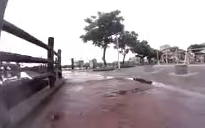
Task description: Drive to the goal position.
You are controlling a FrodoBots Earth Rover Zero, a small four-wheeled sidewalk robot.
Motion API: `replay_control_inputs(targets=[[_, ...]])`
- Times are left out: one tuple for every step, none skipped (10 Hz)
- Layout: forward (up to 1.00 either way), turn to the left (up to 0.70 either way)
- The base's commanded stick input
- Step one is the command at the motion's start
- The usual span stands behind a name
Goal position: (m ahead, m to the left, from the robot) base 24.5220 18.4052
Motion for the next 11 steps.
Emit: replay_control_inputs(targets=[[1.00,-0.01],[1.00,-0.01],[1.00,-0.01],[1.00,-0.01],[1.00,-0.01],[1.00,-0.01],[1.00,-0.01],[1.00,-0.01],[1.00,0.17],[1.00,0.37],[1.00,0.39]])
